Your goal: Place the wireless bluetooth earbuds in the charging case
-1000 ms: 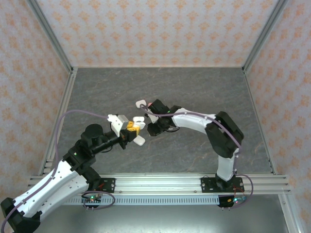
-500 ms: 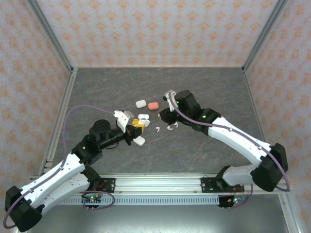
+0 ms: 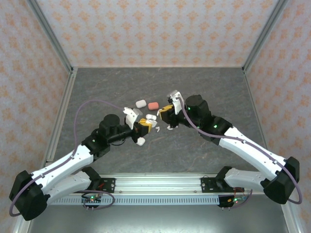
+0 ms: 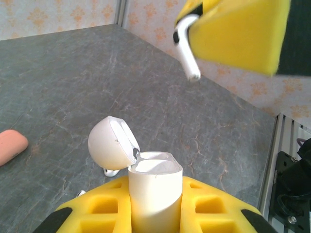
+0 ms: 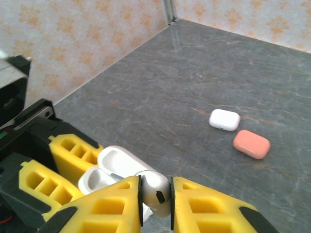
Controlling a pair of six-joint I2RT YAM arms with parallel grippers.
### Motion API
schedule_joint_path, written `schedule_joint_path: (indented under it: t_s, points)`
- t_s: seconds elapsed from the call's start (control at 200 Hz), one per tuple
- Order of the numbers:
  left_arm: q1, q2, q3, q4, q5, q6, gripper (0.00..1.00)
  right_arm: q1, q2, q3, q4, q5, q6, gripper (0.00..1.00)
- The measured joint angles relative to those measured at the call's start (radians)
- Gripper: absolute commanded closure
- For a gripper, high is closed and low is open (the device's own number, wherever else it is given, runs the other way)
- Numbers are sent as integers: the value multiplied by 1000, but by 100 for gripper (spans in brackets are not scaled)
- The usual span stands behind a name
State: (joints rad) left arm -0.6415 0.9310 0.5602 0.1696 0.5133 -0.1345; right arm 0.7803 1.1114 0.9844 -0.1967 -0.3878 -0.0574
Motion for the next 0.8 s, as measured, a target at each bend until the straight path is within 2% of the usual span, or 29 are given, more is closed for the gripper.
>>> schedule_joint_path:
  t_s: [0.345, 0.801]
  points:
    - [0, 10, 3, 38, 32, 0, 100, 27, 32, -11, 81, -48, 4, 80]
    - [0, 11, 15, 45, 34, 1, 100, 37, 65, -13, 93, -86, 4, 80]
